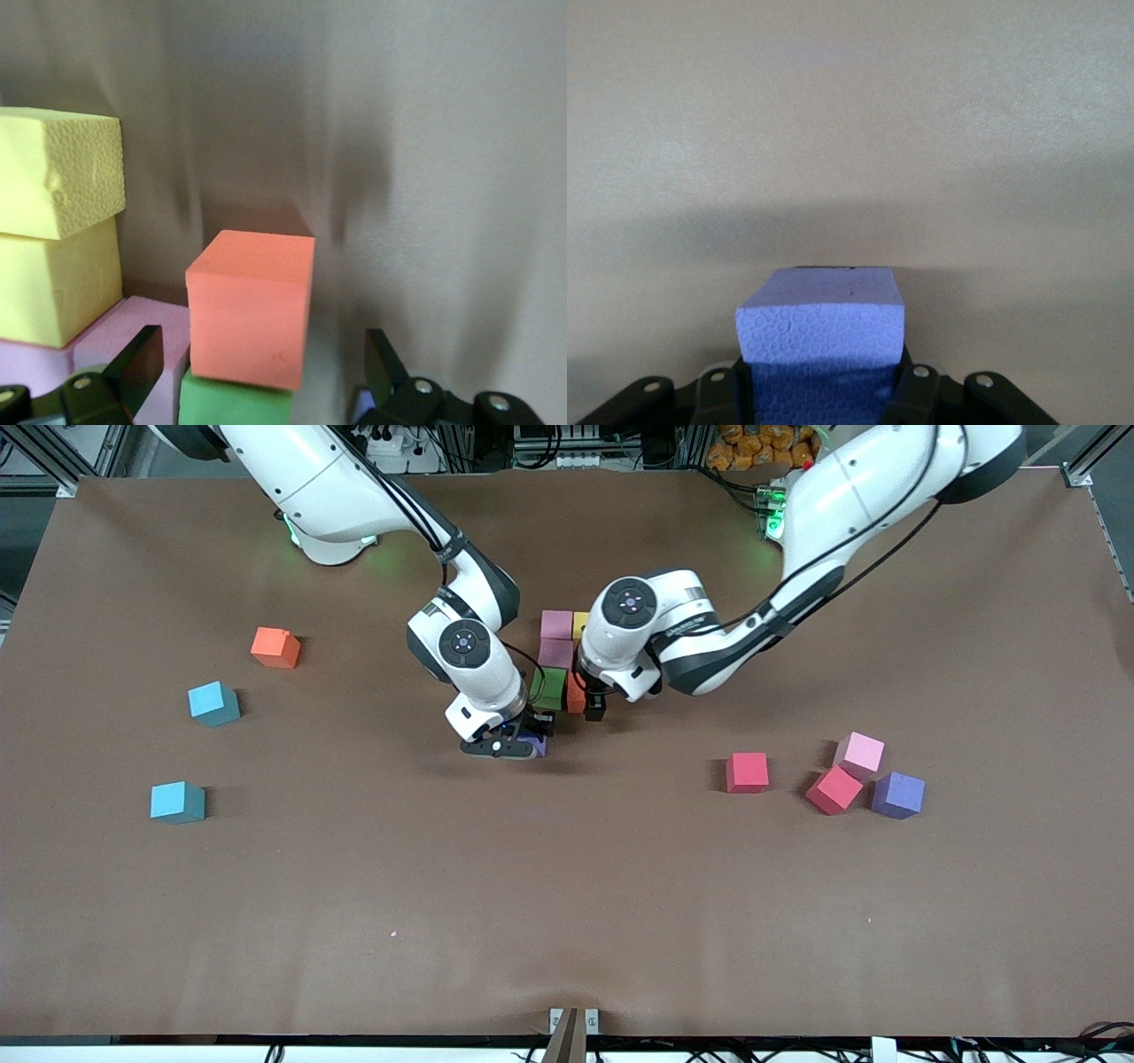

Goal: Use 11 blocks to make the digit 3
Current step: 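Carry the purple cube below green while the left gripper places orange, then release the purple cube with the right gripper while the left gripper grasps pink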

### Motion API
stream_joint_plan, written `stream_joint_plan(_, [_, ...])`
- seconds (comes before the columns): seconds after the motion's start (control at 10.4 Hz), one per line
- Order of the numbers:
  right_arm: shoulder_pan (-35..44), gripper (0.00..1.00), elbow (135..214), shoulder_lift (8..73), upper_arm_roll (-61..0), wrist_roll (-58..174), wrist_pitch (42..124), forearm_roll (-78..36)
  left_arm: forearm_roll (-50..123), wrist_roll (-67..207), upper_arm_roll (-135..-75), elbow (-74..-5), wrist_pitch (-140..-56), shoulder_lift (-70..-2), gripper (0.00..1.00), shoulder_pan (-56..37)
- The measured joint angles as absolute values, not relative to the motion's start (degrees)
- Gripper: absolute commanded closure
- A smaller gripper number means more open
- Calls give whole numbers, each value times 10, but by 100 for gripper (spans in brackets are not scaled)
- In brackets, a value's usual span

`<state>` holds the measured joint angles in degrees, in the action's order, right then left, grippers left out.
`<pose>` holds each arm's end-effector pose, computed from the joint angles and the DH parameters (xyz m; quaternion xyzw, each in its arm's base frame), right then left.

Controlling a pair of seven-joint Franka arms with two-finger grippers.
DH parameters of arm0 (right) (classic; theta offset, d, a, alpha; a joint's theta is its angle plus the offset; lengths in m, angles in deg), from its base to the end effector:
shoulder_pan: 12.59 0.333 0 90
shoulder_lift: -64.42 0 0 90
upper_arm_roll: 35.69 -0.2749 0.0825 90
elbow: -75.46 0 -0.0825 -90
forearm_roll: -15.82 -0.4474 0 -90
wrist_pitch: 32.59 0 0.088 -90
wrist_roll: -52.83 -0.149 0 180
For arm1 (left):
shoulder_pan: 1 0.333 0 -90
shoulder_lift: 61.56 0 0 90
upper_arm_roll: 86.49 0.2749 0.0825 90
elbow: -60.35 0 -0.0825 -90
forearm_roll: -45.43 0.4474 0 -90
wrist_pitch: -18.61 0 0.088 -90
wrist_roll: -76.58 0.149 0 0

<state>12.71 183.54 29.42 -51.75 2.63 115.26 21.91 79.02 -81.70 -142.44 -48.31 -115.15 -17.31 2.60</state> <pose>0.4946 0.4464 0.0771 -0.9954 0.0619 -0.0044 0.0728 0.4045 -0.5230 0.1388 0.6948 0.7118 -0.1021 0.0160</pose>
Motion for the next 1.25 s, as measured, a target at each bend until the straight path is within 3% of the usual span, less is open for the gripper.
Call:
stream_joint_plan(0.48, [134, 83, 1835, 293, -516, -5, 1153, 219, 800, -799, -1438, -482, -1076, -178, 0, 66])
stream_joint_plan(0.86, [195, 83, 1831, 297, -473, -32, 1148, 219, 808, -756, -1438, -436, -973, -184, 0, 115])
stream_joint_plan(1.25, [207, 83, 1830, 297, -463, -32, 1146, 220, 810, -588, -1433, -429, -956, -185, 0, 192])
